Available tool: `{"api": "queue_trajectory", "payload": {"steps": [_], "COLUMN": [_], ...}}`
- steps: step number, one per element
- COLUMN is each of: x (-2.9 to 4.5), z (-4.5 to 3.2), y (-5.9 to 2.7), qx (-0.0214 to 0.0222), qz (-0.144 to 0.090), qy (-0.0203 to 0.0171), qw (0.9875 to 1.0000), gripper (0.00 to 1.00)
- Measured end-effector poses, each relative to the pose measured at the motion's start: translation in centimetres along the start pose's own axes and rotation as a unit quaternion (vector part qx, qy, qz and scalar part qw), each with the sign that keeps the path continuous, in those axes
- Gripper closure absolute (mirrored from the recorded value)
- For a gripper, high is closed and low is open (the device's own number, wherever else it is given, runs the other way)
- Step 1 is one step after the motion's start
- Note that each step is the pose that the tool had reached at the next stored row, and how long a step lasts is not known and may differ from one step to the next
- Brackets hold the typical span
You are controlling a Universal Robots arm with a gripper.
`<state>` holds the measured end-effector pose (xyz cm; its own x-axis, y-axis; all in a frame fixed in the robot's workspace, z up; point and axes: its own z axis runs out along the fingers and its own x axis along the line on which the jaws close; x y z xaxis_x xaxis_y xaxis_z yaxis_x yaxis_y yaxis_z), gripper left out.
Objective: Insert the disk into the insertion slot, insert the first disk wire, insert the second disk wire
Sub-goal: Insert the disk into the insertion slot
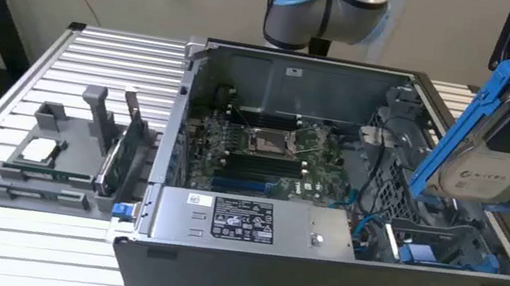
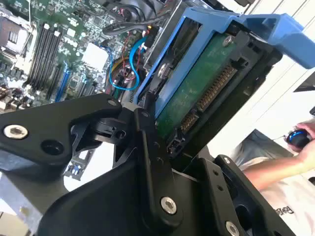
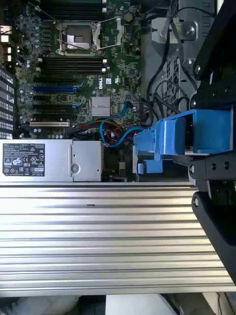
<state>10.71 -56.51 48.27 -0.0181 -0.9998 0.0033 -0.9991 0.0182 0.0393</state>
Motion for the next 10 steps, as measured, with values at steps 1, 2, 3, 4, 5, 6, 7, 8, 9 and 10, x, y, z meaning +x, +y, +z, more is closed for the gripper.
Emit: {"api": "queue_trajectory", "payload": {"steps": [1,2,3,4,5,6,7,8,9,10], "x": [0.00,0.00,0.00,0.00,0.00,0.00,0.00,0.00,0.00,0.00], "z": [0.00,0.00,0.00,0.00,0.00,0.00,0.00,0.00,0.00,0.00], "y": [0.00,0.00,0.00,0.00,0.00,0.00,0.00,0.00,0.00,0.00], "qx": [0.0000,0.0000,0.0000,0.0000,0.0000,0.0000,0.0000,0.0000,0.0000,0.0000], "qz": [0.000,0.000,0.000,0.000,0.000,0.000,0.000,0.000,0.000,0.000], "qy": [0.0000,0.0000,0.0000,0.0000,0.0000,0.0000,0.0000,0.0000,0.0000,0.0000], "qw": [1.0000,1.0000,1.0000,1.0000,1.0000,1.0000,1.0000,1.0000,1.0000,1.0000], "gripper": [0.67,0.67,0.67,0.67,0.67,0.67,0.67,0.67,0.67,0.67]}}
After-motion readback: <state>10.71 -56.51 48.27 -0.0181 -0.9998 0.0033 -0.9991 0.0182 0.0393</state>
